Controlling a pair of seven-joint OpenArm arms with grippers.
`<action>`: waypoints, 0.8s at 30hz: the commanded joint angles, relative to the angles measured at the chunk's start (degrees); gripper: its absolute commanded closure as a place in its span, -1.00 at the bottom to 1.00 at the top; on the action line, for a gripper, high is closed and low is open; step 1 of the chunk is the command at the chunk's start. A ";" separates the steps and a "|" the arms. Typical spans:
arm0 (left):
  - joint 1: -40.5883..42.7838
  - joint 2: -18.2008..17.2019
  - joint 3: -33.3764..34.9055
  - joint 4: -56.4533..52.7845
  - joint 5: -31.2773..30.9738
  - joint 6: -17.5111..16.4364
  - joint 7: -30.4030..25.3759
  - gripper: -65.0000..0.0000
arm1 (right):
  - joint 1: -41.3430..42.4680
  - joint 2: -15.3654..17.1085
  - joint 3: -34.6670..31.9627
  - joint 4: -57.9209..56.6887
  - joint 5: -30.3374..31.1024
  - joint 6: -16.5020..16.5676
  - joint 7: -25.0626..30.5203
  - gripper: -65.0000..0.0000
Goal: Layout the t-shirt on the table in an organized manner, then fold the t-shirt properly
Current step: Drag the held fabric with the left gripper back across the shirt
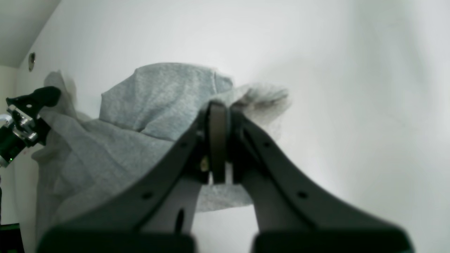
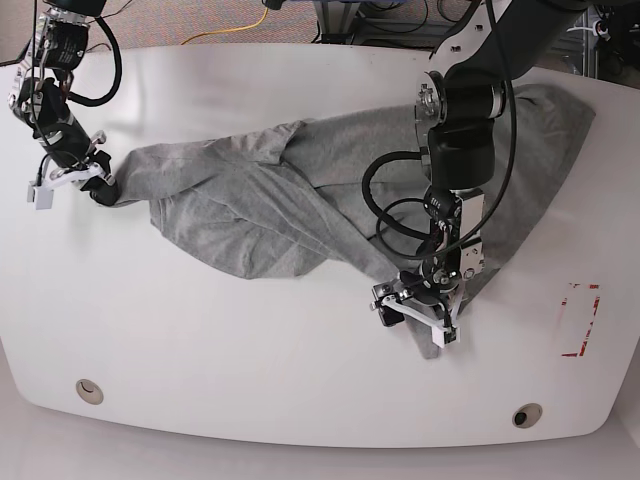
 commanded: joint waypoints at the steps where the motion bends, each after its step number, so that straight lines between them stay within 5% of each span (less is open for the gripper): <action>1: -1.26 0.79 0.14 0.47 -0.29 0.06 1.12 -0.27 | 0.54 1.16 0.47 1.01 0.91 0.53 1.15 1.00; 6: -1.26 0.79 0.14 0.47 -0.29 0.15 1.12 0.20 | 0.45 1.16 0.47 1.01 0.91 0.53 1.15 1.00; 18: -1.17 0.79 -0.22 0.55 -0.38 0.32 1.12 0.97 | 0.45 1.16 0.47 1.01 0.91 0.53 1.15 1.00; 24: 0.68 0.63 -0.22 5.48 -0.38 0.24 1.39 1.00 | 0.45 1.16 0.47 1.01 0.91 0.53 1.15 1.00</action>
